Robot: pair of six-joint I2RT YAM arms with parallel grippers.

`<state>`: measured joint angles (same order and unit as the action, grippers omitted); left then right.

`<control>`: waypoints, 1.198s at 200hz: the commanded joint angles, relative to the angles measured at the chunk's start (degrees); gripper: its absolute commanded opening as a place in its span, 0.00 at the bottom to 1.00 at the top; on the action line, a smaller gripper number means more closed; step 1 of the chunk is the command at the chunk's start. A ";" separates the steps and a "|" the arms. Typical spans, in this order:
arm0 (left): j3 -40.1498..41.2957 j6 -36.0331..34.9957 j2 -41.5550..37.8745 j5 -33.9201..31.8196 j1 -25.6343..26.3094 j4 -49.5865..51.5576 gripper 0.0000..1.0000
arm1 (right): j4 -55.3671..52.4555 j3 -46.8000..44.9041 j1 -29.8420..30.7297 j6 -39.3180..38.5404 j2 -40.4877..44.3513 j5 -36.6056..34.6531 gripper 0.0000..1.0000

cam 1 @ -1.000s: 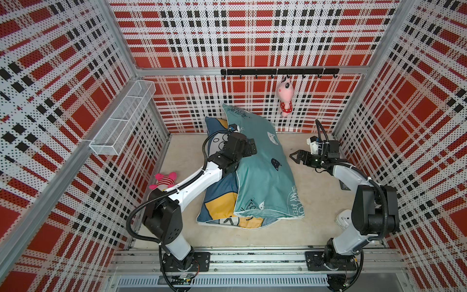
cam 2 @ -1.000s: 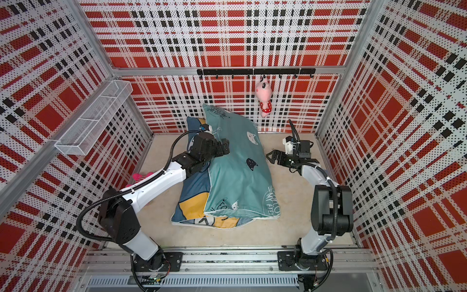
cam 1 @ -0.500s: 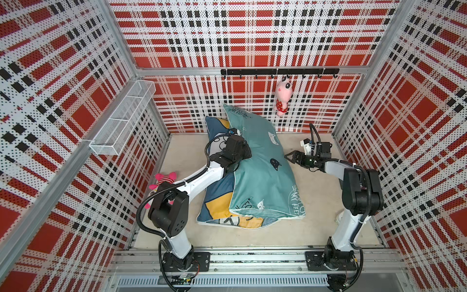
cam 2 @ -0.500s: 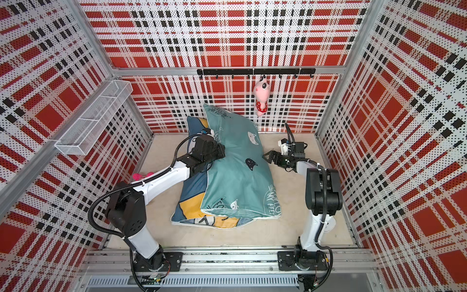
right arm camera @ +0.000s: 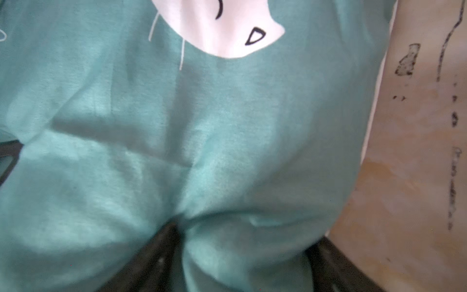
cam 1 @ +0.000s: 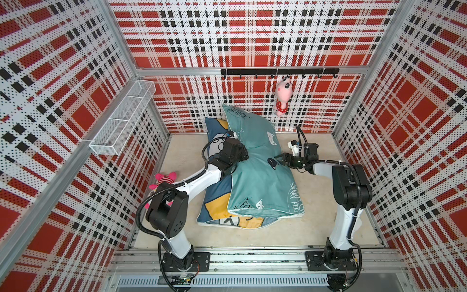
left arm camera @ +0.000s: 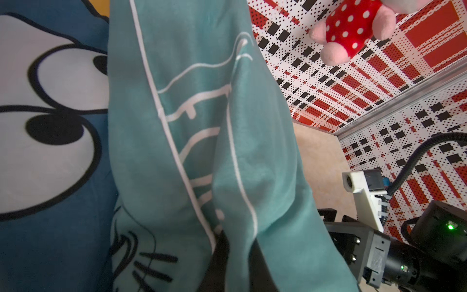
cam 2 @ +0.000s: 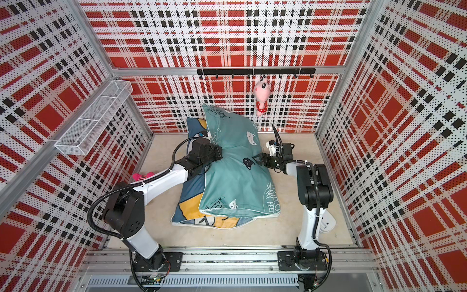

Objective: Zip up pillowcases
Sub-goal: Pick up the pillowcase from the pillowcase, then place the pillowcase at the center of the board, then move the pillowcase to the center of the board.

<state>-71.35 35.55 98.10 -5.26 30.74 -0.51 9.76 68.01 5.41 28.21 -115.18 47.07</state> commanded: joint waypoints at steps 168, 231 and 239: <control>-40.41 1.48 30.04 -4.00 25.68 3.73 0.00 | -32.91 7.71 -17.84 -16.50 21.08 -6.32 0.00; -32.60 6.74 34.52 -7.36 19.93 0.39 0.00 | -27.08 6.87 -11.56 -16.66 12.77 -10.21 0.00; -29.96 7.35 33.69 -8.08 18.99 -0.74 0.00 | -26.77 6.96 -10.05 -16.09 11.92 -10.76 0.00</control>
<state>-105.06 39.99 132.70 -13.87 51.64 5.08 -19.86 73.54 -10.98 12.23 -101.80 31.73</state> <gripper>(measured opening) 0.111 0.070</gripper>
